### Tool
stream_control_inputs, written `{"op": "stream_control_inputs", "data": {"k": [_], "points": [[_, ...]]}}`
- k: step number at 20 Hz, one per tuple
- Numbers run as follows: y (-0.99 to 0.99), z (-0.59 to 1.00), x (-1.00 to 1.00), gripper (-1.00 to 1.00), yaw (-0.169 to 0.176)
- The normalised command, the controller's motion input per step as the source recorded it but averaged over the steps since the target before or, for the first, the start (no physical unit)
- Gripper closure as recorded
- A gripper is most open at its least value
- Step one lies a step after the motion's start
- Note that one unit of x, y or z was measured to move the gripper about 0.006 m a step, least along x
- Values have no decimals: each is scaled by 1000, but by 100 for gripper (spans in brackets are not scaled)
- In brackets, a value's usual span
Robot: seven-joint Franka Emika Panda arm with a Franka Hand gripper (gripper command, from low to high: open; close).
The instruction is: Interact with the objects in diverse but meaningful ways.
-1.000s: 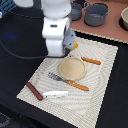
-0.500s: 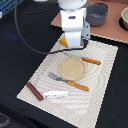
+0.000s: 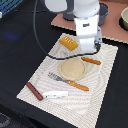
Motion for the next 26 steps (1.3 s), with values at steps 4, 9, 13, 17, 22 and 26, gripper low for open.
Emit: {"op": "stream_control_inputs", "data": {"k": [4, 9, 13, 17, 22, 26], "points": [[173, -229, 0, 100, 28], [89, -196, -77, 100, 38], [79, 42, -44, 100, 52], [214, 775, 141, -100, 32], [197, 877, 7, -100, 66], [54, 886, 0, -100, 56]]}}
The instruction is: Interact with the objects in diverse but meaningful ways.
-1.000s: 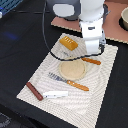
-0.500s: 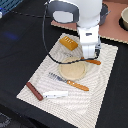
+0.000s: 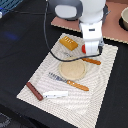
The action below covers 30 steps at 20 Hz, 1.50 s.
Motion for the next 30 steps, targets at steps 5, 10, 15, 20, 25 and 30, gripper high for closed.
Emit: {"op": "stream_control_inputs", "data": {"k": [5, 10, 15, 20, 25, 30], "points": [[-310, 838, -10, -100, 38], [-642, 401, -133, -100, 21], [-820, 39, -306, -100, 1], [-843, 0, -382, -100, 0], [-769, -35, -444, -100, -4], [-670, -131, -487, -100, -47]]}}
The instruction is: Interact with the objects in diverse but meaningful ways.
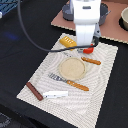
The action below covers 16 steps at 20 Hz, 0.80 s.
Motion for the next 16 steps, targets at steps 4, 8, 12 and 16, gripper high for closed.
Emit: {"op": "stream_control_inputs", "data": {"k": [4, 8, 12, 16], "points": [[-584, -186, -508, -100, -99], [-571, -201, -506, -100, -110], [-509, -219, -503, -100, -139], [-492, -243, -477, -100, -153]]}}
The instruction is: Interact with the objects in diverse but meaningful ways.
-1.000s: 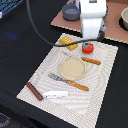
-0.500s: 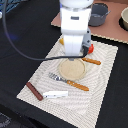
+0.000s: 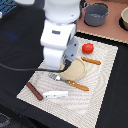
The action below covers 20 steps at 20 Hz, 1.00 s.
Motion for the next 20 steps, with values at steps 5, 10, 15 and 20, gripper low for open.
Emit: {"op": "stream_control_inputs", "data": {"k": [5, 10, 15, 20], "points": [[-608, -353, -410, -100, -113], [-629, -571, -412, -100, -81], [-540, -610, -440, -100, -58], [-399, -672, -379, -100, -38]]}}
